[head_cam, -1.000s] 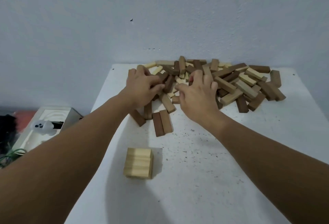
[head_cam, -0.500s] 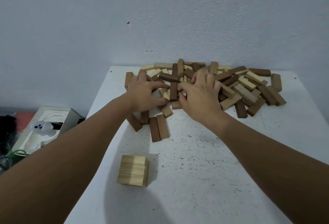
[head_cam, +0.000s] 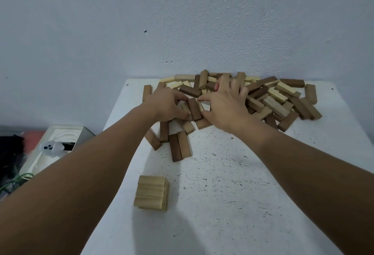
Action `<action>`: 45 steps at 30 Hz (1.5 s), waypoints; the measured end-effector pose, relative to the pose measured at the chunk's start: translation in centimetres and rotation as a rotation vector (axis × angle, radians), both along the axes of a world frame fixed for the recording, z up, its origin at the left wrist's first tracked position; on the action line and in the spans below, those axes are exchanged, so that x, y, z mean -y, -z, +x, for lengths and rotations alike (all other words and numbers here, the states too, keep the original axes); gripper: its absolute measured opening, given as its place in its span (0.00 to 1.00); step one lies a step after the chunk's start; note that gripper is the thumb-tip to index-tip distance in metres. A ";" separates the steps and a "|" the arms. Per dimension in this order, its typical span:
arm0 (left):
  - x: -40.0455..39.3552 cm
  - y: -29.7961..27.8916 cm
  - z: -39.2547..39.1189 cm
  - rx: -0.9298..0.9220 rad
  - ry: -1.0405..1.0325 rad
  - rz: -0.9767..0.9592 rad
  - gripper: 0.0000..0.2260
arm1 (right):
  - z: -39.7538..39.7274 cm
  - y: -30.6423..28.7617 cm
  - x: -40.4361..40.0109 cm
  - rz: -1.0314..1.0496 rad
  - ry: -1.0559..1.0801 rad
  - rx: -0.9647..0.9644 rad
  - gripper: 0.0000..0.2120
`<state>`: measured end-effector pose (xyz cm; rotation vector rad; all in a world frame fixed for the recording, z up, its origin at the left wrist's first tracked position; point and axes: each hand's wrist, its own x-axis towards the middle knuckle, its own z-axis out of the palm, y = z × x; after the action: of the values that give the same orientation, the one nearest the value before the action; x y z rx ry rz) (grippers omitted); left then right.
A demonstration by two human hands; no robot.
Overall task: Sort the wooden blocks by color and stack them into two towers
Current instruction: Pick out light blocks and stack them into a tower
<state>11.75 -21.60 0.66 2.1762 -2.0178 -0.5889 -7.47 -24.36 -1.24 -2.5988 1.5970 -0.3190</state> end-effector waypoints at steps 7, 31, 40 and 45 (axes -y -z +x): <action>-1.6 -0.3 0.5 -0.178 0.074 -0.007 0.27 | 0.0 0.4 -0.3 -0.032 -0.017 -0.019 0.18; -1.0 0.1 -0.2 0.187 -0.040 -0.008 0.31 | 0.9 -2.2 1.7 0.175 -0.154 -0.223 0.25; -0.9 1.0 -0.2 0.093 -0.073 -0.028 0.32 | 0.3 -3.0 1.6 0.233 -0.157 -0.263 0.32; -1.1 1.0 -0.4 0.038 -0.075 -0.051 0.28 | 0.5 -2.6 1.5 0.212 -0.136 -0.208 0.29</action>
<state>11.35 -20.52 -0.38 2.2380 -1.9373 -0.4850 -6.95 -25.85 1.31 -2.6255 1.4090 0.1276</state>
